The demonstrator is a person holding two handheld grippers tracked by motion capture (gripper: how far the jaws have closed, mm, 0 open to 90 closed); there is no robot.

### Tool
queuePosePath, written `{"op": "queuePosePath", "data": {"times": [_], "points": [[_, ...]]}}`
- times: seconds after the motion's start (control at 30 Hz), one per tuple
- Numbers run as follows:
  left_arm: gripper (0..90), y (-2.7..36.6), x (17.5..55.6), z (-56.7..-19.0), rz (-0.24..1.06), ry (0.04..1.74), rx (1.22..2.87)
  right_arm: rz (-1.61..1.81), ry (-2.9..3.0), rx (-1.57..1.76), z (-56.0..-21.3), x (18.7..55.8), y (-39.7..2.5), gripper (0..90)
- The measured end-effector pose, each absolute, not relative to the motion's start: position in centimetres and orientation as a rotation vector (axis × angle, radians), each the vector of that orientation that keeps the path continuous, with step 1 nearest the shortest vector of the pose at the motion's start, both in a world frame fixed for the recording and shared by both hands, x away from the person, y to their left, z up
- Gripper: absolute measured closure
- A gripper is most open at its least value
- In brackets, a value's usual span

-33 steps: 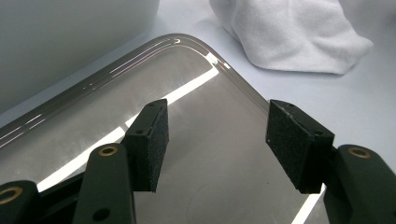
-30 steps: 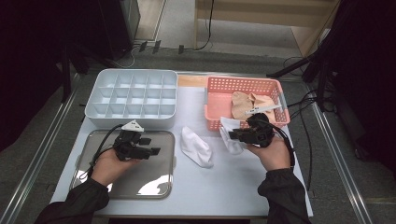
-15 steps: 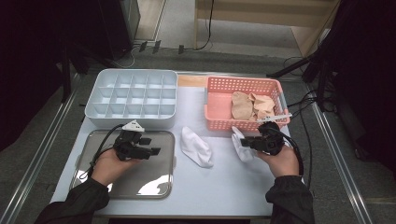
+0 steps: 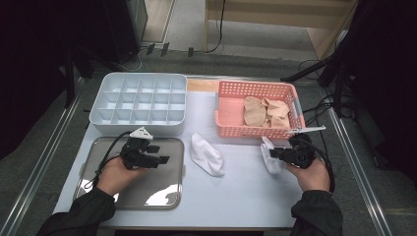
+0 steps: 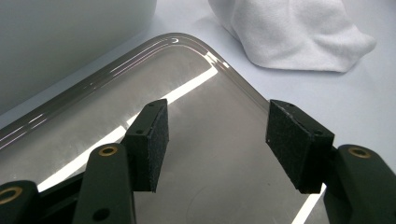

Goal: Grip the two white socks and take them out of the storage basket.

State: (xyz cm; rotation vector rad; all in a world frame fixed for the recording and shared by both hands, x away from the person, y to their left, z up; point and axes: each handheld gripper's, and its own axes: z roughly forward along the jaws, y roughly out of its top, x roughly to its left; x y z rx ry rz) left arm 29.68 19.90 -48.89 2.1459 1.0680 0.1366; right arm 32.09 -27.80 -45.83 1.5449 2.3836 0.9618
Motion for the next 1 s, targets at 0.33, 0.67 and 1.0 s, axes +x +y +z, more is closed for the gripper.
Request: {"op": "queuePosePath", "data": {"times": [0.33, 0.67, 1.0], "points": [[40.8, 19.6, 29.6, -49.0, 0.136, 1.063, 2.157, 0.929, 2.376, 1.593, -48.5, 33.2, -29.0, 79.3], [40.8, 19.5, 29.7, -49.1, 0.138, 1.059, 2.163, 0.931, 2.391, 1.593, -49.3, 33.4, -28.8, 75.4], [40.8, 19.7, 29.8, -49.0, 0.141, 1.064, 2.158, 0.943, 2.364, 1.57, -48.0, 33.2, -28.3, 59.3]]}}
